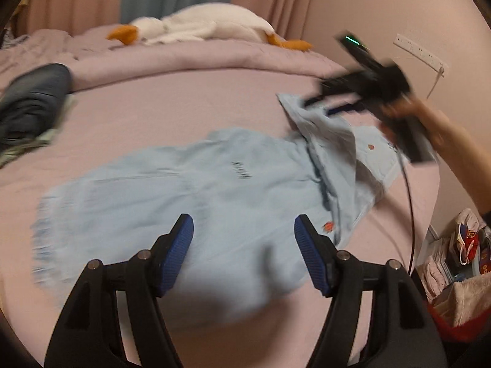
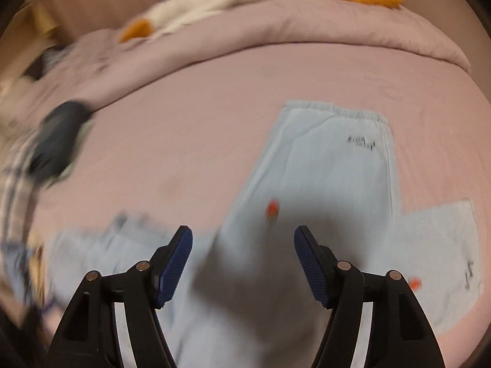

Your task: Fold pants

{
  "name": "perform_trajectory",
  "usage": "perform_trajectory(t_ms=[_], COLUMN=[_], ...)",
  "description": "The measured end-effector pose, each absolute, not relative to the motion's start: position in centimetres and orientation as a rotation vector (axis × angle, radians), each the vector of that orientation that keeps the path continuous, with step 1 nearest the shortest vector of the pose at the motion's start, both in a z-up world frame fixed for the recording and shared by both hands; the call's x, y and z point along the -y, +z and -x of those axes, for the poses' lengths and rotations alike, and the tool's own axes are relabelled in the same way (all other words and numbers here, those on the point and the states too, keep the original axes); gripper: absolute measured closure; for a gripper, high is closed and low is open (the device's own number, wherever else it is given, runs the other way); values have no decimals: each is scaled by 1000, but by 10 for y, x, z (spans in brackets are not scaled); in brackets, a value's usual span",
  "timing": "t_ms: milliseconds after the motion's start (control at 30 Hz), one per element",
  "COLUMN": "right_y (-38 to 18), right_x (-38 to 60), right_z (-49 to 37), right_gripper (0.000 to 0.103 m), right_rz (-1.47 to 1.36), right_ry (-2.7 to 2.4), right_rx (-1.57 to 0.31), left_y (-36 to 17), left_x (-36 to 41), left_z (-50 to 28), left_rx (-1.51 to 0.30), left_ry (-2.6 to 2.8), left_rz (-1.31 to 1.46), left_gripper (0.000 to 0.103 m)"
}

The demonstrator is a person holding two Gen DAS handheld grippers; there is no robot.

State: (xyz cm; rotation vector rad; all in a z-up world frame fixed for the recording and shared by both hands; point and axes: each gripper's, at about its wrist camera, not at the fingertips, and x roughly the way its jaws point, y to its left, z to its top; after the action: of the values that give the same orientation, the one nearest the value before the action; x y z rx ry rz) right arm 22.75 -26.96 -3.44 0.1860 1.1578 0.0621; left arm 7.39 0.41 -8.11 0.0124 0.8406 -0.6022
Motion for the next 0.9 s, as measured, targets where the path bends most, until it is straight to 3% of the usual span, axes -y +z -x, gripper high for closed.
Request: perform_trajectory(t_ms=[167, 233, 267, 300, 333, 467, 600, 700, 800, 900], right_y=[-74, -92, -93, -89, -86, -45, 38, 68, 47, -23], right_x=[267, 265, 266, 271, 275, 309, 355, 391, 441, 475], right_z=[-287, -295, -294, -292, -291, -268, -201, -149, -102, -73], right_gripper=[34, 45, 55, 83, 97, 98, 98, 98, 98, 98], right_rz=[-135, -16, -3, -32, -70, -226, -428, -512, -600, -678], right_ry=[-117, -181, -168, -142, -122, -26, 160, 163, 97, -28], right_rx=[-1288, -1332, -1320, -1290, -1285, -1162, -850, -711, -665, -796], left_y=[-119, -122, -121, -120, -120, -117, -116, -116, -118, -120], left_x=[30, 32, 32, 32, 30, 26, 21, 14, 11, 15], left_z=[-83, -82, -80, -80, -80, -82, -79, -77, -78, -75], left_rx=[-949, -932, -925, -927, -931, -941, -934, -928, -938, -929], left_ry=[-607, -606, -613, -617, -620, -615, -593, -576, -559, -553], left_rz=[13, 3, 2, 8, 18, 44, 48, 89, 96, 37], left_gripper=[35, 34, 34, 34, 34, 34, 34, 34, 33, 33])
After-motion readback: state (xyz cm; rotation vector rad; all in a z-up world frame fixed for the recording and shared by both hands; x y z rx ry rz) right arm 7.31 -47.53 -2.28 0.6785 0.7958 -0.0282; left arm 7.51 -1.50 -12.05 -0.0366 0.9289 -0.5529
